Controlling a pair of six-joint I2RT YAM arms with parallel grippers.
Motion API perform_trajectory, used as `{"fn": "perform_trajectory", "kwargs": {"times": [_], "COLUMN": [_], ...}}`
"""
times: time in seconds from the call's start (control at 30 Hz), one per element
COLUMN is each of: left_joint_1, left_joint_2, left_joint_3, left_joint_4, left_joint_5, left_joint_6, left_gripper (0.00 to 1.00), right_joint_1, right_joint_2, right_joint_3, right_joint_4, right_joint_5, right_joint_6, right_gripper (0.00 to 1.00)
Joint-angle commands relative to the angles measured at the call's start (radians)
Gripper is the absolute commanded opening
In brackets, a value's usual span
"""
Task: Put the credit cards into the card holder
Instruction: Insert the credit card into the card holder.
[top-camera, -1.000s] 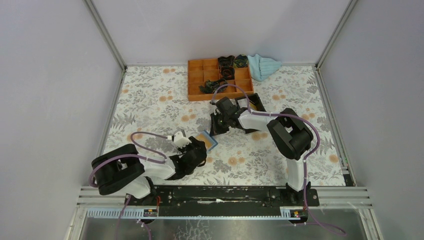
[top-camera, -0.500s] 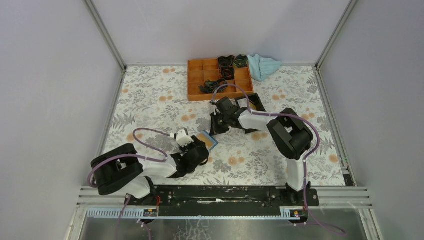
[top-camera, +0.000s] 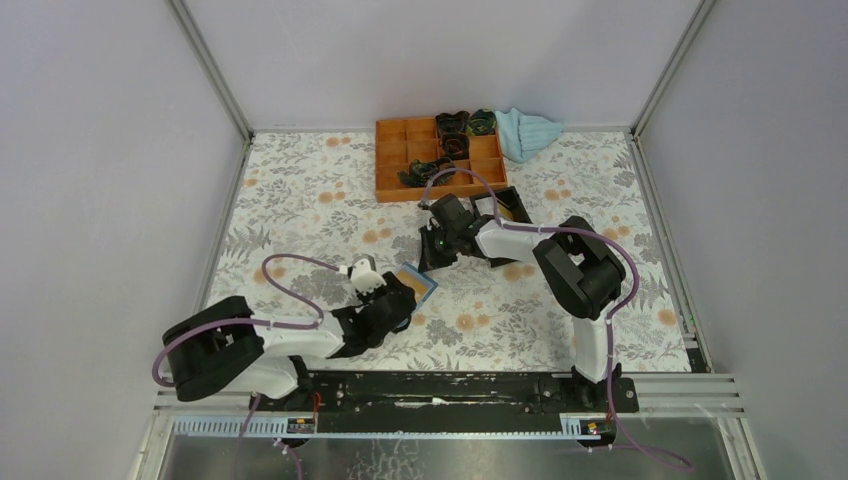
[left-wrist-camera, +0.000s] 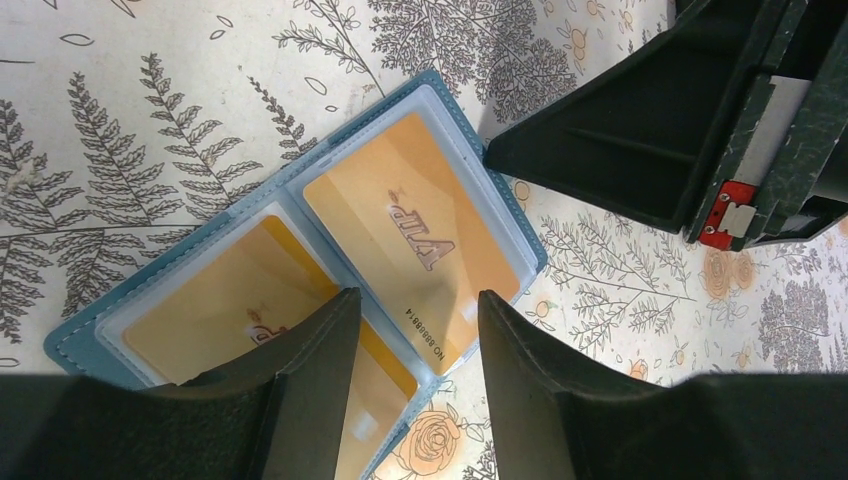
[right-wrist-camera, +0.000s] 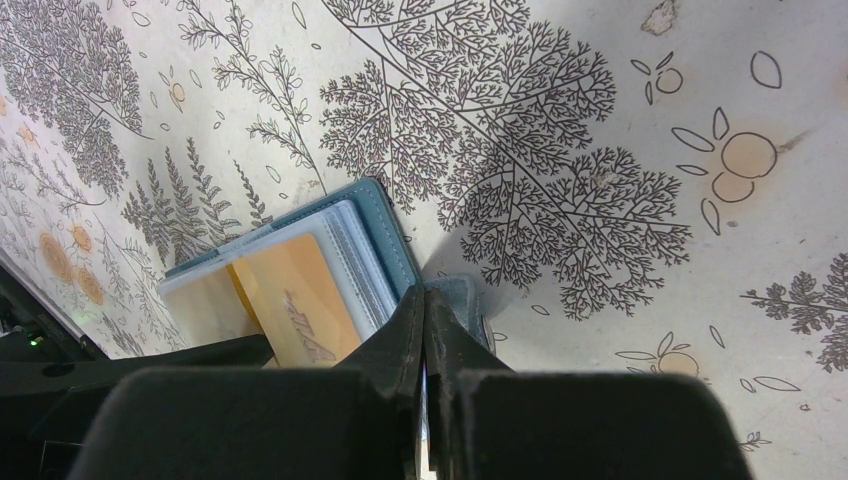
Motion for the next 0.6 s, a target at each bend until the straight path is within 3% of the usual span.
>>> {"fn": "perform_trajectory", "kwargs": {"times": [0.0, 0.2, 0.37, 0.57], "left_joint_1": [-0.009, -0.009, -0.009, -0.009], "left_joint_2": [-0.033, -0.084, -0.105, -0.051], "left_joint_3": [-0.020, -0.044, -0.061, -0.037], "left_joint_4": [-0.083, -0.136, -0.144, -0.127], "left_joint_5": [-0.001, -0.011, -0.028, -0.032], "left_joint_6": [0.026, 0.014, 0.017, 0.031], "left_gripper": [0.54, 0.52, 0.24, 0.19], "right_joint_1": [0.016, 0.014, 0.014, 0.014], "right_joint_2": [0.046, 0.047, 0.049, 0.047], "right_joint_3": [0.006, 0.009, 0.008, 0.008], "right_joint_4": [-0.062, -0.064, -0.060, -0.057], "right_joint_5": [0.031, 0.029, 0.028, 0.025], "right_joint_6": [-0.028, -0.029, -0.029, -0.027], "right_gripper": [0.00, 0.00, 0.00, 0.00]}}
